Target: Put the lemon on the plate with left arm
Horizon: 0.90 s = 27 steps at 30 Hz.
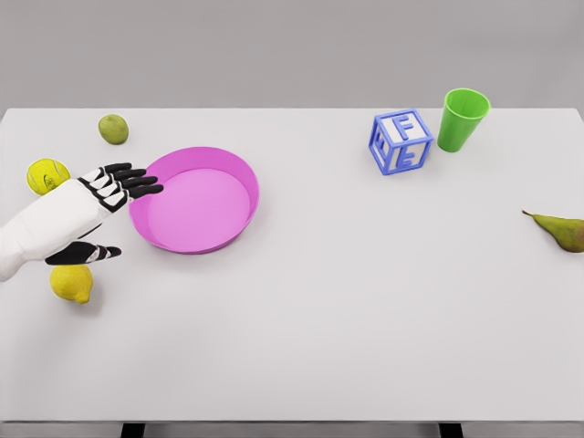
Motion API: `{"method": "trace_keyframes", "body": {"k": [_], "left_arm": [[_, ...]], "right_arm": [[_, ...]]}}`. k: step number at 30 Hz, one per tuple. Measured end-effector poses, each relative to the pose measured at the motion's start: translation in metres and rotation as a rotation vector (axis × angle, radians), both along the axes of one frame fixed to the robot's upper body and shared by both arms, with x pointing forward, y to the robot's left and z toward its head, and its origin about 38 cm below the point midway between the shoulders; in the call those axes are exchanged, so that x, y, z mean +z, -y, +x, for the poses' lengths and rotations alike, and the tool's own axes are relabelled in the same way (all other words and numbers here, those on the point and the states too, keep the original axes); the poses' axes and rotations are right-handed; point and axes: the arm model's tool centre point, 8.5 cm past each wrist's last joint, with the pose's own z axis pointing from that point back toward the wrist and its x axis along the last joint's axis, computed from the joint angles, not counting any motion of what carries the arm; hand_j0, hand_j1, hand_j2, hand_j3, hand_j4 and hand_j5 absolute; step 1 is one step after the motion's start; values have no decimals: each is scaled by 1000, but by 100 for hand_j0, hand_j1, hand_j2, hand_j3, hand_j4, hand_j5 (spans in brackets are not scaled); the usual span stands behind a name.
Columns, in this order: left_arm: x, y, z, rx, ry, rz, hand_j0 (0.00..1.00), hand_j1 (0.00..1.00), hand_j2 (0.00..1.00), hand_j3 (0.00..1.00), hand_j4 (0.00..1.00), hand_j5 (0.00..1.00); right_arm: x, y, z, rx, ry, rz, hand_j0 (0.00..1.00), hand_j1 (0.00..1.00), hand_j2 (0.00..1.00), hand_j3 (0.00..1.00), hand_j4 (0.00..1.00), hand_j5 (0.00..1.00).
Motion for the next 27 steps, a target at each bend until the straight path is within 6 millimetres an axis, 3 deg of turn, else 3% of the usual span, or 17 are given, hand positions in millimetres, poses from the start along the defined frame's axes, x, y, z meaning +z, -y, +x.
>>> {"method": "trace_keyframes", "body": {"k": [9,16,22,27], "left_arm": [[9,-9,0,1,7,40,100,100,100,100,100,100],[6,-25,-8,-23,-110,237,100,100,100,100,100,100],[18,-43,-10,-43,-223,387,100,100,100,100,100,100],[17,-51,-12,-46,-286,454,100,100,100,100,100,100]], "right_arm": [[0,0,0,0,0,0,100,100,100,100,100,100],[0,0,0,0,0,0,100,100,100,100,100,100],[0,0,0,0,0,0,100,100,100,100,100,100],[0,0,0,0,0,0,100,100,100,100,100,100]]}}
